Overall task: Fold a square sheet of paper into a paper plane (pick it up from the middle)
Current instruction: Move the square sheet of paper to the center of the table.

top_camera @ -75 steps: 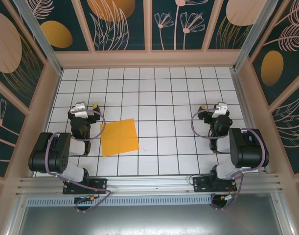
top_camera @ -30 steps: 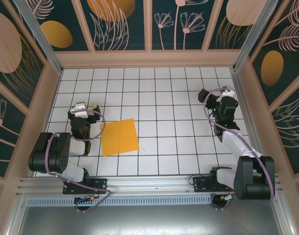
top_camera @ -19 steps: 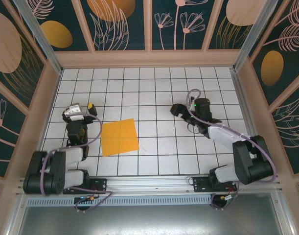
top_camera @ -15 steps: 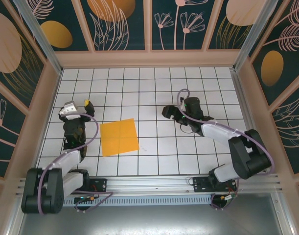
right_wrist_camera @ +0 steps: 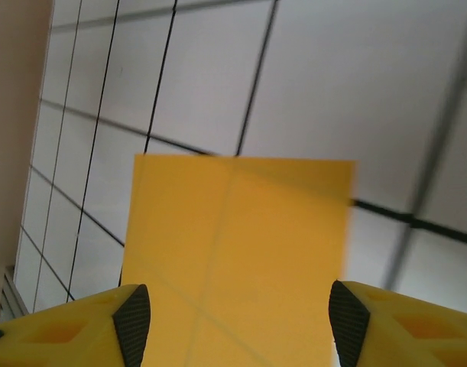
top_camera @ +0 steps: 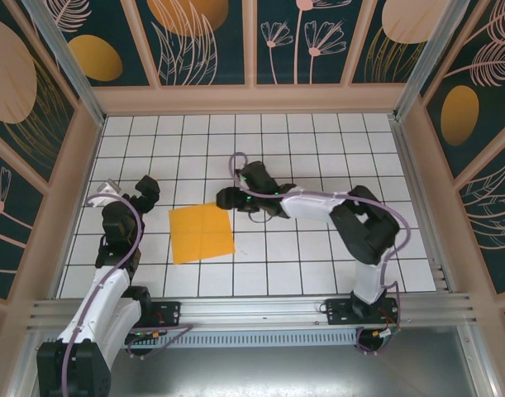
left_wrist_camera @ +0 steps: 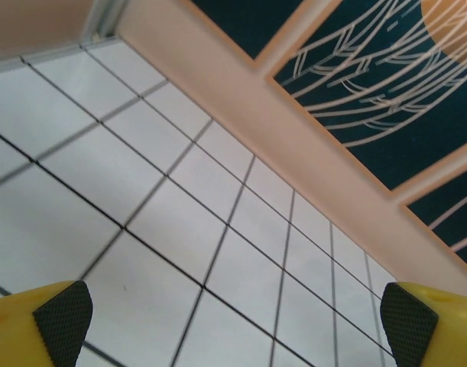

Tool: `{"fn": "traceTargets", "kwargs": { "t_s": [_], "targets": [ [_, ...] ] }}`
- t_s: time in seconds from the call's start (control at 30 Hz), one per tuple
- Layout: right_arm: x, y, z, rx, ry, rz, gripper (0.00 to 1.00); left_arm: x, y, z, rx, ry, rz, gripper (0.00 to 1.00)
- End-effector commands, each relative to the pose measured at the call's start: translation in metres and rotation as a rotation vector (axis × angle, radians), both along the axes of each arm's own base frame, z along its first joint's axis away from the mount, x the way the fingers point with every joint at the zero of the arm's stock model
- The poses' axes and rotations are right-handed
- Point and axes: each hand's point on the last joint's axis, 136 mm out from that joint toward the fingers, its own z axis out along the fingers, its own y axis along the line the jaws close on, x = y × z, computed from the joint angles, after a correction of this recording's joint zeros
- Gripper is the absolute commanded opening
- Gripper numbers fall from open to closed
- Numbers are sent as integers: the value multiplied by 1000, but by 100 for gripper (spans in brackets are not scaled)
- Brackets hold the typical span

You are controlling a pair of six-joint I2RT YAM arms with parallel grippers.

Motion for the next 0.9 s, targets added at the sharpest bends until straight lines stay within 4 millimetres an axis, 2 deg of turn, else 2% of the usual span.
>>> {"fn": "traceTargets", "kwargs": {
  "t_s": [0.0, 0.1, 0.2, 0.3, 0.4, 0.5, 0.6, 0.73, 0.87],
  "targets": [
    [-21, 26, -17, -65, 48, 60, 66, -6, -14, -13, -105, 59, -60, 99],
    [-30, 47, -30, -104, 66, 90, 65, -10, -13, -24, -105, 117, -52, 99],
    [-36, 58, -44, -125, 89, 108, 63, -12, -14, -28, -99, 135, -60, 99],
    [-37, 55, -62, -162, 124, 84, 60, -14, -13, -29, -77, 143, -61, 99],
    [-37, 43, -75, -196, 143, 55, 59, -14, -17, -29, -77, 141, -84, 99],
    [-29, 19, -88, -264, 143, 4, 58, -13, -27, -28, -85, 140, -144, 99],
    [-18, -14, -98, -314, 135, -40, 57, -13, -43, -27, -94, 130, -237, 99],
    [1, -59, -93, -332, 107, -72, 57, -15, -63, -31, -152, 125, -347, 99],
    [14, -90, -84, -351, 44, -24, 58, -18, -76, -32, -176, 124, -418, 99]
  ]
}}
